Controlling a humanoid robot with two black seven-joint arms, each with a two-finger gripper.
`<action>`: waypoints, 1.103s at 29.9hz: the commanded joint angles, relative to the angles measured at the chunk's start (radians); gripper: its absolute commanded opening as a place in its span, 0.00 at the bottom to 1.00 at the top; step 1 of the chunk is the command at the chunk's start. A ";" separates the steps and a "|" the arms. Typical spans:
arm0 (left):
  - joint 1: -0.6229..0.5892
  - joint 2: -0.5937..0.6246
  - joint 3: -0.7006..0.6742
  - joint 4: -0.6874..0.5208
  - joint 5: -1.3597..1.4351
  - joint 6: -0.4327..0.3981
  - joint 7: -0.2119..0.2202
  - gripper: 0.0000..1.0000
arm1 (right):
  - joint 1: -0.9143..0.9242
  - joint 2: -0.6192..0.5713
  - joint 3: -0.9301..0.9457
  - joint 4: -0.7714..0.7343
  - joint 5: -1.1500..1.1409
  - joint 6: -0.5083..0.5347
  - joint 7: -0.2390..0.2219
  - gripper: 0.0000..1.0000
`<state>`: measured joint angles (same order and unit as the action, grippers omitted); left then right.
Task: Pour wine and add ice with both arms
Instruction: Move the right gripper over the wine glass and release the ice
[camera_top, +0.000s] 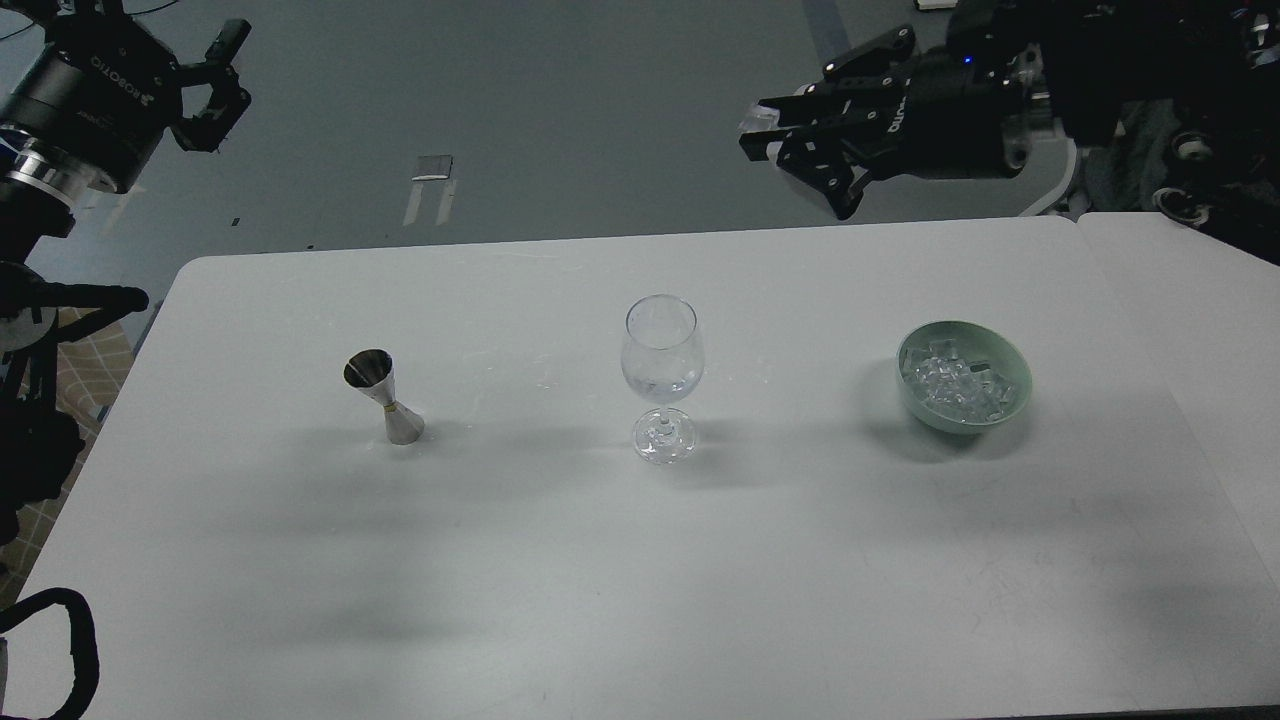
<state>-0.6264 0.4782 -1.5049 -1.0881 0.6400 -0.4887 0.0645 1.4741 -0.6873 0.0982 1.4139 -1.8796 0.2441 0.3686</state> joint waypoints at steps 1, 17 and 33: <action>0.007 -0.001 0.000 -0.006 0.003 0.000 0.000 0.98 | 0.017 0.075 -0.090 -0.003 0.007 0.023 0.000 0.09; 0.016 -0.029 0.000 -0.021 0.007 0.000 0.002 0.98 | 0.015 0.219 -0.184 -0.073 0.010 0.055 0.015 0.09; 0.017 -0.027 0.000 -0.021 0.006 0.000 0.002 0.98 | 0.015 0.310 -0.187 -0.165 0.025 0.057 0.013 0.24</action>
<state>-0.6090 0.4495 -1.5048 -1.1092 0.6462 -0.4886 0.0659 1.4895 -0.3741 -0.0888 1.2476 -1.8553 0.3007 0.3821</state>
